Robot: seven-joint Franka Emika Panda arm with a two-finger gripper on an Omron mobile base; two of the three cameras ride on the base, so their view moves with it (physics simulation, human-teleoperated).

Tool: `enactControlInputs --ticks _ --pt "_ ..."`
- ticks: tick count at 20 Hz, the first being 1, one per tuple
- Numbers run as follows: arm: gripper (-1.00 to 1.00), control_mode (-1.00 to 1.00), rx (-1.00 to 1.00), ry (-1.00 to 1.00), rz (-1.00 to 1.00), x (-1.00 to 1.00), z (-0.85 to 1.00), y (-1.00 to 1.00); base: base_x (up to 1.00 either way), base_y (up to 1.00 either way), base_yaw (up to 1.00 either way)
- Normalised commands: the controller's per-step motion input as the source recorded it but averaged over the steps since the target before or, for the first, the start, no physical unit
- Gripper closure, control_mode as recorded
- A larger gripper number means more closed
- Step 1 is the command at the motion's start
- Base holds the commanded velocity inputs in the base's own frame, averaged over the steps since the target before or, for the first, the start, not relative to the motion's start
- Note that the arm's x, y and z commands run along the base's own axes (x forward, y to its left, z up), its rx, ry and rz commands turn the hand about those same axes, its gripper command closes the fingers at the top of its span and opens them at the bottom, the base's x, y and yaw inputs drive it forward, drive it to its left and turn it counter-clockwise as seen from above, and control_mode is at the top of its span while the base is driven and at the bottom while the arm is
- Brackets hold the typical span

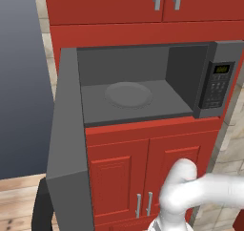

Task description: Place the sponge inside the microwave to prepare for sanitizing.

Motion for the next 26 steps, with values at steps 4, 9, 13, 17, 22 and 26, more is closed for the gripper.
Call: enactControlInputs --ticks 4,9,13,17,22,26 --pt "1.00 -1.00 -0.28 0.03 0.87 -0.41 -0.24 0.93 0.00 0.00 0.00" --pt "1.00 -1.00 -0.28 0.10 0.82 -0.37 -0.23 1.00 0.00 0.00 0.00" --pt "1.00 -1.00 -0.23 0.16 0.65 0.02 -0.27 1.00 0.00 0.00 0.00" --pt "1.00 -1.00 -0.02 0.19 0.45 0.76 -0.12 1.00 0.00 0.00 0.00" --pt "1.00 -1.00 0.00 0.22 0.45 0.89 0.17 0.98 0.00 0.00 0.00" --pt "1.00 -1.00 0.01 0.27 0.39 0.90 0.42 0.85 0.00 0.00 0.00"
